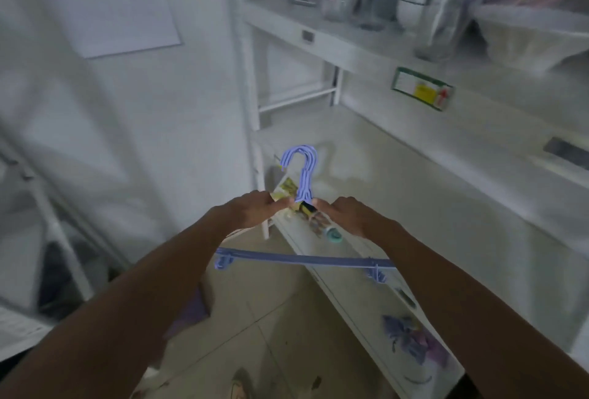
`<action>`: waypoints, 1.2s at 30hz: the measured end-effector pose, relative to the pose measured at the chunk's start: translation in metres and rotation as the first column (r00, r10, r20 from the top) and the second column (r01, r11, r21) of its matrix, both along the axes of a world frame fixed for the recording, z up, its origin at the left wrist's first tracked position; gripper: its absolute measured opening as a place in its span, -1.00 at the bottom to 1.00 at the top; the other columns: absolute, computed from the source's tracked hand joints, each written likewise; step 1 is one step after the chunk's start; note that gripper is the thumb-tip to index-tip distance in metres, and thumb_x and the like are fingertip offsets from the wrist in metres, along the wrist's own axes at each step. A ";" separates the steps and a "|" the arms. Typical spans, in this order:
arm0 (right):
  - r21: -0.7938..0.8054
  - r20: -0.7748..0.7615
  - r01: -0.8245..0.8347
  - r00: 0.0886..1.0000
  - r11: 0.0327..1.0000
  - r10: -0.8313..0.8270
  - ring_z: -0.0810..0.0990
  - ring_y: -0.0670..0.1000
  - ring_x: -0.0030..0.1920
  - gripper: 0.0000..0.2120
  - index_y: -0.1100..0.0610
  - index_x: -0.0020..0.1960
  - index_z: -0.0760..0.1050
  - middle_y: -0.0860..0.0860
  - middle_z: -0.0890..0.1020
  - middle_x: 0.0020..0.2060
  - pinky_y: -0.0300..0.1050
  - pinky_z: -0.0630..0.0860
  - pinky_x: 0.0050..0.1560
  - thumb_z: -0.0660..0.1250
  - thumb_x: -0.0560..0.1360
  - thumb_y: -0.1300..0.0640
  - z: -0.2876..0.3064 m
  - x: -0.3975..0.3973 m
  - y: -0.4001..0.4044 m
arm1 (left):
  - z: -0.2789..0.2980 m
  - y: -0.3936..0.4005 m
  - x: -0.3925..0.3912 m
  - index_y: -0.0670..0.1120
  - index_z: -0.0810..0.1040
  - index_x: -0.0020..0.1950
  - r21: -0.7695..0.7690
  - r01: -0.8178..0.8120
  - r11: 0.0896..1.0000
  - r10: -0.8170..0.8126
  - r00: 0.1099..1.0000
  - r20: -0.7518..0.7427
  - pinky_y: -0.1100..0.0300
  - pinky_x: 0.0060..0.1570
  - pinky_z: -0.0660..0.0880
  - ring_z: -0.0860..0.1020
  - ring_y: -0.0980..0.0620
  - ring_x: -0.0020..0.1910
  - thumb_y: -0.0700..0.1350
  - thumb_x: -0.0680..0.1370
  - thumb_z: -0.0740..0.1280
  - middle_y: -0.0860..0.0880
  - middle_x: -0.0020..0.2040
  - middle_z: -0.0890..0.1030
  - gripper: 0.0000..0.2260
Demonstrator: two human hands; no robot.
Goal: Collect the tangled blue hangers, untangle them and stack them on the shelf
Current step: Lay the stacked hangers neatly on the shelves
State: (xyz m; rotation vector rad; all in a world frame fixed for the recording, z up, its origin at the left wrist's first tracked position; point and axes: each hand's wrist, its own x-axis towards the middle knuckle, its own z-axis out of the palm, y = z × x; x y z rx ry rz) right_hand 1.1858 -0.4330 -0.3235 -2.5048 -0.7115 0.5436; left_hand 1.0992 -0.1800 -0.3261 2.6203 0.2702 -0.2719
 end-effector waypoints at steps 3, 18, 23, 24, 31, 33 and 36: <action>0.000 -0.056 -0.046 0.997 0.999 0.046 0.34 -0.10 -0.58 -0.18 0.00 -0.58 0.31 -0.07 0.35 -0.61 -0.09 0.33 -0.30 -0.03 0.31 -0.74 -0.006 0.005 0.048 | -0.003 0.042 -0.008 -0.02 0.19 -0.49 0.022 -0.059 0.998 0.061 0.995 -0.075 0.07 -0.25 0.31 0.27 -0.02 -0.50 0.70 0.32 -0.05 0.06 -0.61 0.26 -0.24; -0.050 -0.178 -0.032 0.984 0.998 0.022 0.28 -0.07 -0.57 -0.24 -0.05 -0.54 0.30 -0.08 0.33 -0.56 -0.06 0.33 -0.23 0.01 0.31 -0.74 -0.025 0.080 0.178 | -0.010 0.172 0.071 0.04 0.16 -0.48 -0.124 0.004 0.992 -0.031 0.976 -0.215 0.15 -0.30 0.28 0.16 0.09 -0.58 0.65 0.39 -0.02 0.07 -0.53 0.22 -0.31; -0.101 -0.206 -0.011 0.979 0.995 -0.010 0.21 -0.09 -0.61 -0.19 -0.01 -0.57 0.21 -0.09 0.26 -0.61 -0.05 0.28 -0.23 -0.03 0.28 -0.76 -0.042 0.114 0.190 | -0.024 0.188 0.110 0.03 0.26 -0.61 -0.252 0.021 0.967 -0.100 0.948 -0.301 0.28 -0.54 0.16 0.11 0.11 -0.61 0.68 0.32 0.08 0.11 -0.55 0.20 -0.26; -0.110 -0.205 -0.010 0.979 0.994 -0.013 0.22 -0.08 -0.59 -0.19 0.00 -0.56 0.19 -0.07 0.26 -0.59 -0.05 0.29 -0.21 -0.03 0.28 -0.76 -0.044 0.123 0.193 | -0.027 0.191 0.121 0.03 0.24 -0.61 -0.243 0.027 0.970 -0.102 0.947 -0.305 0.28 -0.54 0.16 0.11 0.10 -0.61 0.69 0.31 0.06 0.11 -0.55 0.20 -0.26; -0.111 -0.220 0.032 0.974 0.993 -0.056 0.32 -0.01 -0.51 -0.19 -0.02 -0.57 0.27 -0.12 0.33 -0.67 -0.06 0.35 -0.17 -0.06 0.26 -0.77 -0.053 0.207 0.233 | -0.037 0.231 0.207 0.03 0.23 -0.58 -0.225 0.036 0.974 -0.108 0.943 -0.316 0.30 -0.56 0.16 0.11 0.09 -0.59 0.71 0.30 0.02 0.10 -0.55 0.21 -0.26; -0.099 -0.234 0.043 0.970 0.994 -0.065 0.33 -0.02 -0.53 -0.18 0.00 -0.52 0.30 -0.12 0.36 -0.67 -0.05 0.37 -0.15 -0.06 0.25 -0.77 -0.055 0.233 0.244 | -0.034 0.241 0.234 0.02 0.20 -0.51 -0.205 0.051 0.978 -0.118 0.936 -0.331 0.31 -0.56 0.16 0.11 0.06 -0.58 0.71 0.30 0.01 0.08 -0.54 0.22 -0.26; -0.071 -0.229 0.049 0.971 0.996 -0.064 0.24 -0.02 -0.59 -0.19 0.01 -0.52 0.23 -0.06 0.29 -0.62 -0.07 0.35 -0.18 -0.05 0.23 -0.76 -0.058 0.269 0.258 | -0.030 0.257 0.278 0.02 0.17 -0.49 -0.183 0.076 0.980 -0.136 0.930 -0.342 0.30 -0.56 0.13 0.10 0.03 -0.56 0.71 0.29 0.02 0.05 -0.52 0.20 -0.27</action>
